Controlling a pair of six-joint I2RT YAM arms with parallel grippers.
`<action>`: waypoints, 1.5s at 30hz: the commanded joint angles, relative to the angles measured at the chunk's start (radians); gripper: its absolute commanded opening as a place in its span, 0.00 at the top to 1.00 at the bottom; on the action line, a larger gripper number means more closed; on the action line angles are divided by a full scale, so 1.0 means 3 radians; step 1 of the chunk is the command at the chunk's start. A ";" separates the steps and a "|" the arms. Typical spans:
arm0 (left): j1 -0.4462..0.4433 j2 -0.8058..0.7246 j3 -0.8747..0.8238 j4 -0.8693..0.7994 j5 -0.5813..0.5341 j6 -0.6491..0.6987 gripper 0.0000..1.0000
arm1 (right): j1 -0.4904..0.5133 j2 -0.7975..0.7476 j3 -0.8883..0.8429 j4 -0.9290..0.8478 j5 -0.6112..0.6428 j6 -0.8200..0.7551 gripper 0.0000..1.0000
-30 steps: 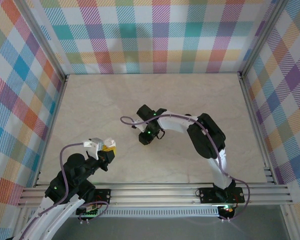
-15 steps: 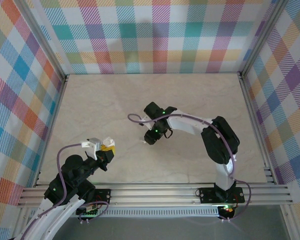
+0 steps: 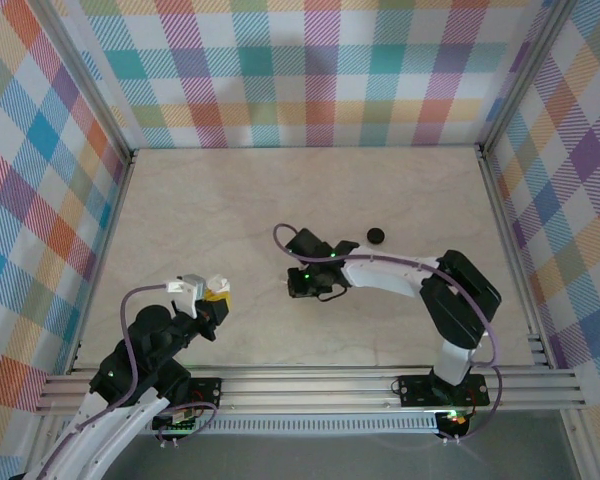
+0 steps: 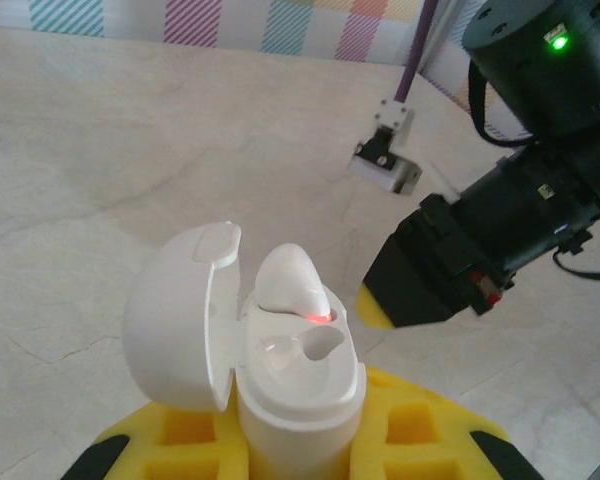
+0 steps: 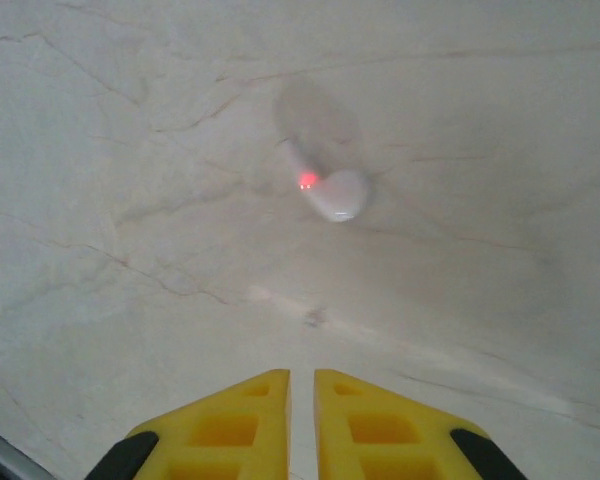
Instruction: Insert the wireless bluetooth earbuds into the charging case
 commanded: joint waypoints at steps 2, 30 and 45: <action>0.0006 0.0083 0.0068 0.0217 0.0053 0.0057 1.00 | 0.0026 0.0345 0.0259 0.0211 -0.0124 0.0342 0.87; 0.0006 0.0067 -0.0025 0.0249 0.0065 -0.0072 1.00 | -0.0235 0.0389 0.0311 -0.0125 0.0030 0.0187 0.88; 0.0009 0.0056 -0.0030 0.0219 0.0074 -0.0128 1.00 | -0.0107 0.0714 0.0563 -0.0157 -0.0081 0.0229 0.88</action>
